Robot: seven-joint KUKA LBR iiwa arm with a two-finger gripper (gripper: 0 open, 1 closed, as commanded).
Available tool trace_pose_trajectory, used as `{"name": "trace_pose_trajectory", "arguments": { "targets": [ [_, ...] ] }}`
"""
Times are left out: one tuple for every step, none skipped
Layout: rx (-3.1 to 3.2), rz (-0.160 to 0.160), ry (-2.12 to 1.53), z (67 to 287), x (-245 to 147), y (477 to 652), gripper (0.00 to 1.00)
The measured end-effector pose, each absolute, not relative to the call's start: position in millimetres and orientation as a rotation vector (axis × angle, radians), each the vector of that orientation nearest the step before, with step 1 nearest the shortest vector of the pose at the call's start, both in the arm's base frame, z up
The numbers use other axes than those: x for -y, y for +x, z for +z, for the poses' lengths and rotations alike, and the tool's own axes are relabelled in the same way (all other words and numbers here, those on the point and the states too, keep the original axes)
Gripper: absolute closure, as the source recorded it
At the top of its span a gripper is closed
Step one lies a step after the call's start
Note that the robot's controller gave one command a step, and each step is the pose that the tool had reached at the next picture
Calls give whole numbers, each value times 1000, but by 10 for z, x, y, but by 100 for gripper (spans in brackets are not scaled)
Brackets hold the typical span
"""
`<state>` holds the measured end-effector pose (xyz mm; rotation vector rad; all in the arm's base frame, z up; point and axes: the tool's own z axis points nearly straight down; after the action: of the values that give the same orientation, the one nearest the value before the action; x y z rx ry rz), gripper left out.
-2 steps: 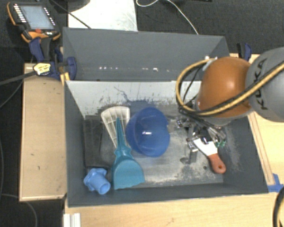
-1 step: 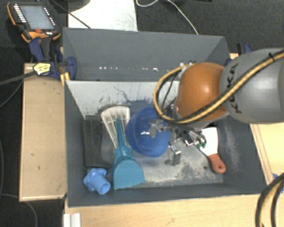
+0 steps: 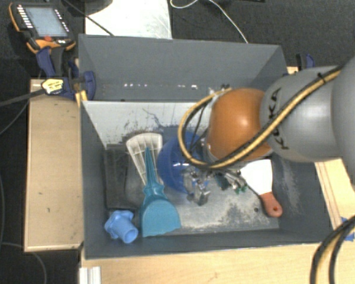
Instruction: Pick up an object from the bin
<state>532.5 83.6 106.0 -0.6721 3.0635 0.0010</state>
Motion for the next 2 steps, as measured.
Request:
{"name": "trace_pose_trajectory", "arguments": {
  "targets": [
    [-3063,1,-673,1060,-836,5325,100],
    [-3064,1,-675,1074,-840,5322,100]
  ]
}}
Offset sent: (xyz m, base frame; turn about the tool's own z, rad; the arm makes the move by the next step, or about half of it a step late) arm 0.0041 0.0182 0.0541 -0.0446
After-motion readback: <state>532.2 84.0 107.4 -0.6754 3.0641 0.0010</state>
